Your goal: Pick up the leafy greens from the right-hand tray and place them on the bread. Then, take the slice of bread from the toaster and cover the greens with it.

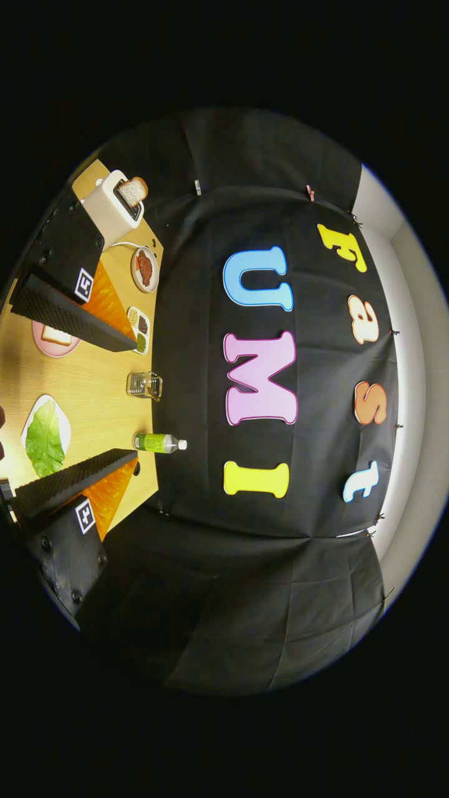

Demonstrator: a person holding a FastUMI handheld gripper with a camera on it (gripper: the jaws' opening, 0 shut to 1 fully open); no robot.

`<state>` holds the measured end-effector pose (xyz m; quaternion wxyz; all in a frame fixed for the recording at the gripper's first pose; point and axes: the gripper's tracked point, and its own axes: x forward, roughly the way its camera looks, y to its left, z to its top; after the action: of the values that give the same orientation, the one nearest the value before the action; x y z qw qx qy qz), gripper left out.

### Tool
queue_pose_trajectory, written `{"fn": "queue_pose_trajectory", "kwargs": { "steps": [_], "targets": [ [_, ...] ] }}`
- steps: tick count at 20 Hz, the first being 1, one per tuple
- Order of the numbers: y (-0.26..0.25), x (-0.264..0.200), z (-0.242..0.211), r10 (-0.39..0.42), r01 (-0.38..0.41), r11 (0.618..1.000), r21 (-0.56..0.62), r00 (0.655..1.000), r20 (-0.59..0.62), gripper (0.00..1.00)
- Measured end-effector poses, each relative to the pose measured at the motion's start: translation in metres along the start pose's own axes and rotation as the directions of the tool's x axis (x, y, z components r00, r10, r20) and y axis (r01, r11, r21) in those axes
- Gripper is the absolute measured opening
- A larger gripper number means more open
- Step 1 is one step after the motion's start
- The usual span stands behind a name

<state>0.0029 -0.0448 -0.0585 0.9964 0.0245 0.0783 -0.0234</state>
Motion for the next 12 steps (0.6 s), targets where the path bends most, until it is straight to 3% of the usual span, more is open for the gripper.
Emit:
{"fn": "queue_pose_trajectory", "kwargs": {
  "steps": [7, 12],
  "targets": [
    [-0.020, 0.015, -0.067, -0.006, 0.001, 0.999, -0.035, 0.988, -0.153, 0.98],
    [-0.039, 0.033, -0.129, -0.002, -0.016, 0.998, -0.057, 0.956, -0.295, 0.98]
  ]
}}
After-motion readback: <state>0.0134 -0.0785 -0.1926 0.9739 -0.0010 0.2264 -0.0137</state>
